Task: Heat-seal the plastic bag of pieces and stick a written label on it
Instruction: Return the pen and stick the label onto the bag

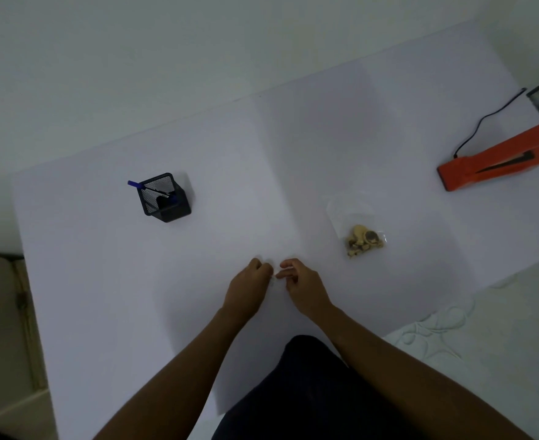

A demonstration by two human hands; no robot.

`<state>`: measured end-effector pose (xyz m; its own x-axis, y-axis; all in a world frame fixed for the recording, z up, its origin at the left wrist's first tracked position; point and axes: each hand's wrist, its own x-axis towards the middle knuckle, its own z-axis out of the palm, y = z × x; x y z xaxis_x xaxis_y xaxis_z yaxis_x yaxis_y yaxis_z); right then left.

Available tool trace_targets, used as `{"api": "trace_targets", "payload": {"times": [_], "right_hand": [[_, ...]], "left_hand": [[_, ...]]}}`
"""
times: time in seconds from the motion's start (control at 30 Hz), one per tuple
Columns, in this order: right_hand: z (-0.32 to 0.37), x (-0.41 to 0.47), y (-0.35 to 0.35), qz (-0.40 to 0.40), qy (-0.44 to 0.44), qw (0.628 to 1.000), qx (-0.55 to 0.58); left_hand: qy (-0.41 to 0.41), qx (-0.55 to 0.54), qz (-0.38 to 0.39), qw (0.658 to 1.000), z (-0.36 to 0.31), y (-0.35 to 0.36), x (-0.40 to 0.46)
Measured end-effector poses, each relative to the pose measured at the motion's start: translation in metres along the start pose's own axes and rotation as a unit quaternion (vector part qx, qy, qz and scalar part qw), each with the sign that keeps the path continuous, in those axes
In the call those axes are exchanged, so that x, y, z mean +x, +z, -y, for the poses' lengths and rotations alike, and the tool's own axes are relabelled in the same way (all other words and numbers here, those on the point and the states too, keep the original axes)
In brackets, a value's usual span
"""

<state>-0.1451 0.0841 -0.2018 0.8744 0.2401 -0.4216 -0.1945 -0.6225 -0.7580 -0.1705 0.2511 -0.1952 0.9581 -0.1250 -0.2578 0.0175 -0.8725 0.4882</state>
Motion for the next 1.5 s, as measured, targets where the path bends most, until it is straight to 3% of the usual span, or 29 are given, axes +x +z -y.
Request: {"api": "trace_targets", "payload": {"times": [0.1, 0.23, 0.37, 0.6, 0.73, 1.03, 1.23, 1.5], "right_hand": [[-0.001, 0.000, 0.002, -0.006, 0.001, 1.000, -0.004], [-0.003, 0.001, 0.002, 0.001, -0.012, 1.000, -0.007], [0.002, -0.002, -0.001, 0.007, -0.029, 1.000, 0.000], [0.033, -0.007, -0.028, -0.009, -0.010, 0.993, 0.118], [0.044, -0.009, -0.058, -0.023, 0.031, 0.975, 0.220], [0.011, 0.023, -0.145, -0.058, 0.007, 0.989, 0.139], [-0.021, 0.054, -0.195, -0.027, 0.001, 0.998, 0.049], [-0.055, 0.097, -0.225, 0.025, -0.006, 1.000, -0.017]], "left_hand": [[-0.046, -0.091, -0.036, 0.994, -0.002, -0.006, -0.001], [-0.160, -0.280, -0.075, 0.943, -0.005, -0.025, -0.002], [-0.198, -0.353, -0.086, 0.910, -0.007, -0.041, -0.007], [-0.294, -0.520, -0.101, 0.796, -0.036, -0.051, -0.008], [-0.309, -0.558, -0.097, 0.764, -0.062, -0.048, 0.005], [-0.312, -0.581, -0.082, 0.747, -0.138, -0.029, 0.060], [-0.307, -0.471, -0.095, 0.822, -0.167, 0.003, 0.105], [-0.321, -0.351, -0.119, 0.872, -0.188, 0.032, 0.141]]}}
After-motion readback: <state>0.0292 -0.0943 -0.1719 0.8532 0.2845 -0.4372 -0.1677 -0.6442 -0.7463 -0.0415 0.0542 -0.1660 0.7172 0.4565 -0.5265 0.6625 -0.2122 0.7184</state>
